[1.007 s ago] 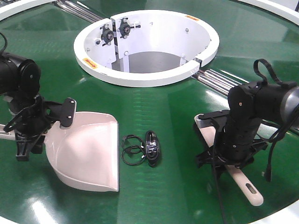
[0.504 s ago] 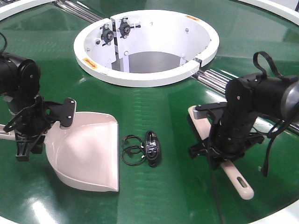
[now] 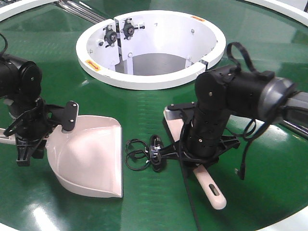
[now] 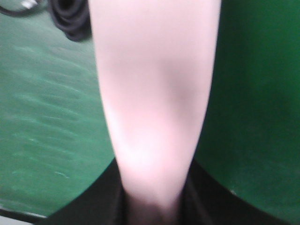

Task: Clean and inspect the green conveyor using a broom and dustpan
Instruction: 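Sweep the black cables with the brush toward the dustpan held by left gripper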

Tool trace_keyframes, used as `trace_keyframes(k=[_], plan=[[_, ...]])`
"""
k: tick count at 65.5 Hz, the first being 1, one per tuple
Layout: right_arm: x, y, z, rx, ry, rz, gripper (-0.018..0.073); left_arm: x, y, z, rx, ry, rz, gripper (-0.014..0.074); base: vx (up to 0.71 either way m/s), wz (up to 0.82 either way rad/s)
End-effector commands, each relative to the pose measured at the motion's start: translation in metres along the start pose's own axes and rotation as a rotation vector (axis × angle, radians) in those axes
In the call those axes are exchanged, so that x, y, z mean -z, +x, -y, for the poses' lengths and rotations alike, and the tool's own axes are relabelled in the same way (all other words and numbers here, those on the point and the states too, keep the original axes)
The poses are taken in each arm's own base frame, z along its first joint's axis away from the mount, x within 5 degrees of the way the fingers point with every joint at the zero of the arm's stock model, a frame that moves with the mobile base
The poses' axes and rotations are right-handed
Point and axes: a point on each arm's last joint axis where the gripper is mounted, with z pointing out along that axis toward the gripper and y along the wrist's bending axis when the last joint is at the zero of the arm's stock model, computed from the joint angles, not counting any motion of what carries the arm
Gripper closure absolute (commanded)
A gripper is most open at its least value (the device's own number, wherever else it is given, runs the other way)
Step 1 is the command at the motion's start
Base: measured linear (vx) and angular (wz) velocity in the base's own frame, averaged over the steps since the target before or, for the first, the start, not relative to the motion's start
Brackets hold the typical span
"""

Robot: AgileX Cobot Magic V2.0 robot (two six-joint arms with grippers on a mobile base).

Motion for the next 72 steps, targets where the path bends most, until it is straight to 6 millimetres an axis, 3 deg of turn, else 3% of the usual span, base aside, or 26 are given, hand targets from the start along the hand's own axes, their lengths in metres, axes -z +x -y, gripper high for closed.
trace_keyframes(k=[1, 12, 22, 48, 63, 72], plan=[[0.013, -0.001, -0.001, -0.014, -0.007, 0.012, 0.0565, 0.023, 0.002, 0.001, 0.01, -0.06, 0.019, 0.0603, 0.0, 0.0], [0.001, -0.004, -0.002, -0.048, 0.004, -0.034, 0.0564, 0.023, 0.002, 0.001, 0.01, -0.06, 0.019, 0.0603, 0.0, 0.0], [-0.008, -0.005, -0.015, -0.034, -0.009, -0.049, 0.0564, 0.023, 0.002, 0.001, 0.01, -0.06, 0.019, 0.0603, 0.0, 0.0], [-0.014, -0.033, -0.096, 0.115, -0.166, -0.085, 0.0564, 0.023, 0.002, 0.001, 0.01, -0.059, 0.019, 0.0603, 0.0, 0.0], [0.002, -0.041, -0.146, 0.223, -0.297, -0.017, 0.0564, 0.023, 0.002, 0.001, 0.01, -0.059, 0.019, 0.0603, 0.0, 0.0], [0.014, -0.042, -0.156, 0.244, -0.329, 0.022, 0.0564, 0.023, 0.002, 0.001, 0.01, -0.059, 0.019, 0.0603, 0.0, 0.0]])
